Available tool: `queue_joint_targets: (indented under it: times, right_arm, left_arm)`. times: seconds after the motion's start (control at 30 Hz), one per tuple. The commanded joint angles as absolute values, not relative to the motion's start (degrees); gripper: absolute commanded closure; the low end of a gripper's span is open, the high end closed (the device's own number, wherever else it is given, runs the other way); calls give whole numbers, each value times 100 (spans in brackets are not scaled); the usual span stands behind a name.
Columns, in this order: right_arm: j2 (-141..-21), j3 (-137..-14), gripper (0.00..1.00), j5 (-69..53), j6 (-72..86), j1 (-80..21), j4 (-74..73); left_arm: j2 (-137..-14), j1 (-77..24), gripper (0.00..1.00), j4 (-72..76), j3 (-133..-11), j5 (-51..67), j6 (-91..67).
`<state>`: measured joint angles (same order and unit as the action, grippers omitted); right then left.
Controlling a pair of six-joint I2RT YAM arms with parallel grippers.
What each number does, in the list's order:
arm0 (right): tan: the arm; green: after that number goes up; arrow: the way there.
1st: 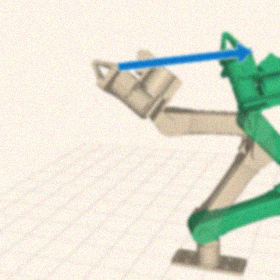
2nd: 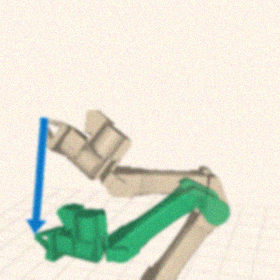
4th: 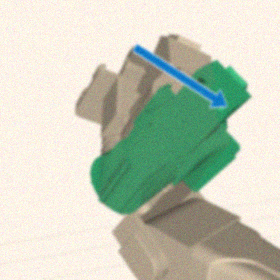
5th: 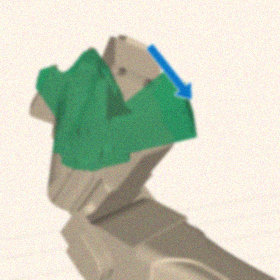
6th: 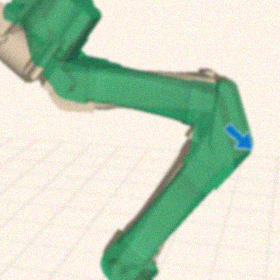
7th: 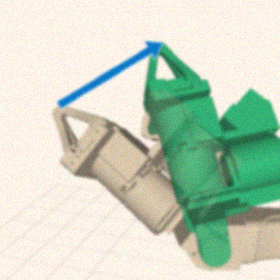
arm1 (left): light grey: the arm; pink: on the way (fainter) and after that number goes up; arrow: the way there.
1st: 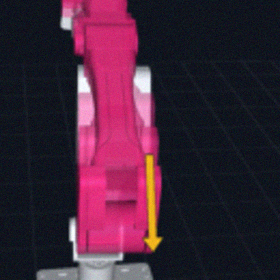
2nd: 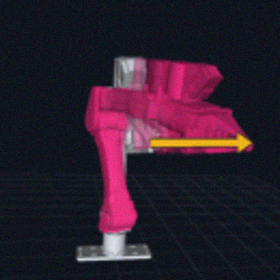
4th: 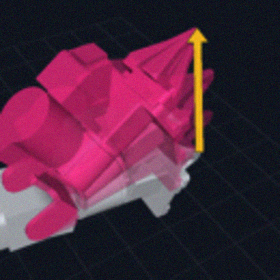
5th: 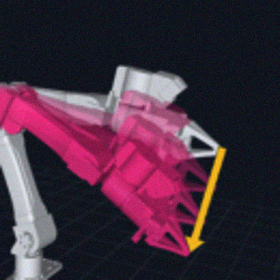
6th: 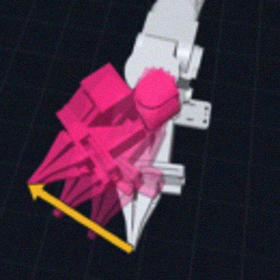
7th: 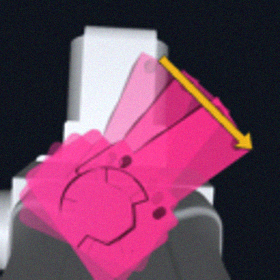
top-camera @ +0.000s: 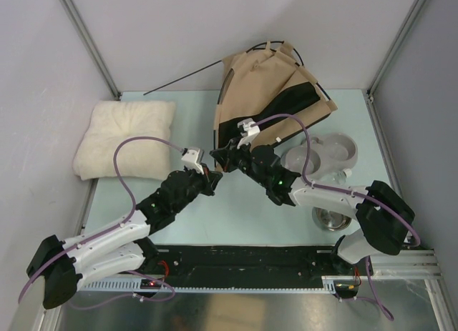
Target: Set up the pet tent
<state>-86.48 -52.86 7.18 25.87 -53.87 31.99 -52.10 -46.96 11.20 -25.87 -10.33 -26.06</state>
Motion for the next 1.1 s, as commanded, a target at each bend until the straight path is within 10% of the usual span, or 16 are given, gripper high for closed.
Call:
queue_joint_targets:
  times: [0.0,1.07]
  right_arm:
    - [-8559,-5746,100,1809,2335,-4961,4310]
    - [-8597,-5295,100,1898,1919,-5150,4146]
  left_arm:
    - [-5274,-4781,100,-46,-2372,-649,-2602]
    - [-5249,-4577,100,-643,-3123,-567,-2377]
